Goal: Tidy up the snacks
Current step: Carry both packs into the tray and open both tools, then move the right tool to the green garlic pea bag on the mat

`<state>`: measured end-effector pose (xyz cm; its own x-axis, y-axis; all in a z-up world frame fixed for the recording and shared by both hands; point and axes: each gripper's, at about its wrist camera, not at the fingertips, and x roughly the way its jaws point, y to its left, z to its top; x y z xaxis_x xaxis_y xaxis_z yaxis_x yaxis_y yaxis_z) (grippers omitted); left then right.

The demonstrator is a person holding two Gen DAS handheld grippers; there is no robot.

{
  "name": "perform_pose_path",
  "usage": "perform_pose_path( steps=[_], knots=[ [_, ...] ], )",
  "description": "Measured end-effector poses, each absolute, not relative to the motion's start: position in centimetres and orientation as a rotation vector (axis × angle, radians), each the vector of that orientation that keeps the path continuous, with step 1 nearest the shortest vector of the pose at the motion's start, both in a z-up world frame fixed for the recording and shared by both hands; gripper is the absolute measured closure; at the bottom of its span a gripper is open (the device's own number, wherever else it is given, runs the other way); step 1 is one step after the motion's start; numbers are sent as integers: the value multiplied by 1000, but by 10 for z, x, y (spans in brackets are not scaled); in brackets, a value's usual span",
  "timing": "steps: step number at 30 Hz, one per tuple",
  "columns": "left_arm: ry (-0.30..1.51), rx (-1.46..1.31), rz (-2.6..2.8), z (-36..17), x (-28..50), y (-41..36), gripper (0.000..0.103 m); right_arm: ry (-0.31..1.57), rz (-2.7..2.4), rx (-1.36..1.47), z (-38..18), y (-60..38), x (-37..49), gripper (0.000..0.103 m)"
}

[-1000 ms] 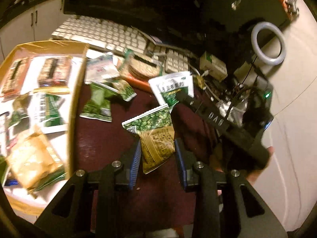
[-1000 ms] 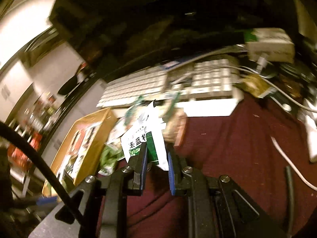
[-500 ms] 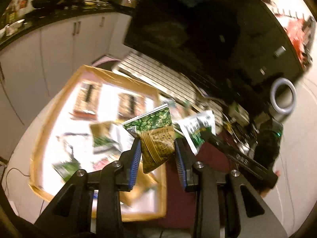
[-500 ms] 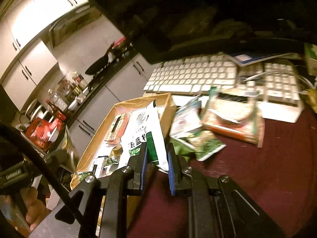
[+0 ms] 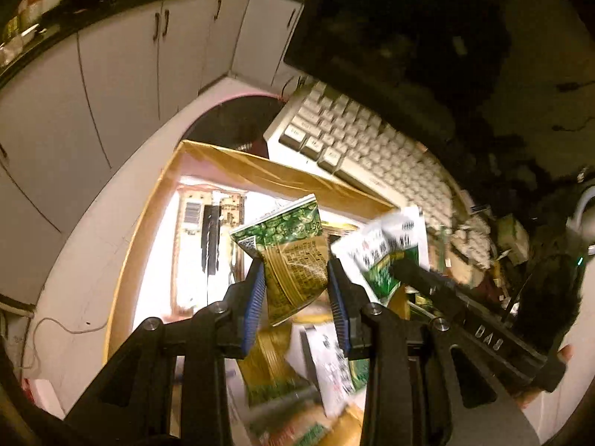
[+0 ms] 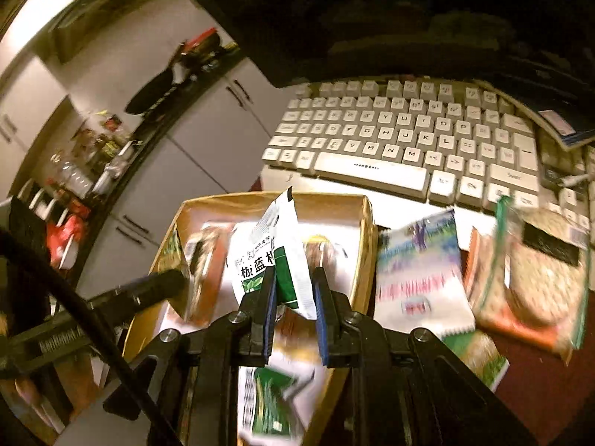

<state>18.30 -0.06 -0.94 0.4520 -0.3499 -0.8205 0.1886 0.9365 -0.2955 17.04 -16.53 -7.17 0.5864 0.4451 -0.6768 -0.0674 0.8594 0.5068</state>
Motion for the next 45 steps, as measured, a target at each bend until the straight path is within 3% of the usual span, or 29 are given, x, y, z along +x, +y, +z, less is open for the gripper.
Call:
perform_pose_path(
  steps=[9, 12, 13, 16, 20, 25, 32, 45],
  knots=[
    [1109, -106, -293, -32, 202, -15, 67, 897, 258, 428, -82, -165, 178, 82],
    [1119, -94, -289, -37, 205, -18, 66, 885, 290, 432, -80, -165, 178, 68],
    [1117, -99, -297, -37, 203, -17, 62, 870, 285, 425, -77, -166, 174, 57],
    [1078, -116, -299, -31, 196, -12, 38, 832, 305, 409, -66, -170, 162, 48],
    [986, -89, -256, -12, 169, -6, 34, 774, 344, 412, -50, -186, 123, 47],
    [861, -69, -272, 17, 105, -20, 22, 734, 327, 401, -54, -217, 75, 42],
    [870, -87, -335, 17, 39, -63, 22, 758, 256, 464, -83, -279, 54, 42],
    [923, 65, -380, -3, 25, -134, 22, 778, 201, 651, -112, -326, 50, 42]
  ],
)
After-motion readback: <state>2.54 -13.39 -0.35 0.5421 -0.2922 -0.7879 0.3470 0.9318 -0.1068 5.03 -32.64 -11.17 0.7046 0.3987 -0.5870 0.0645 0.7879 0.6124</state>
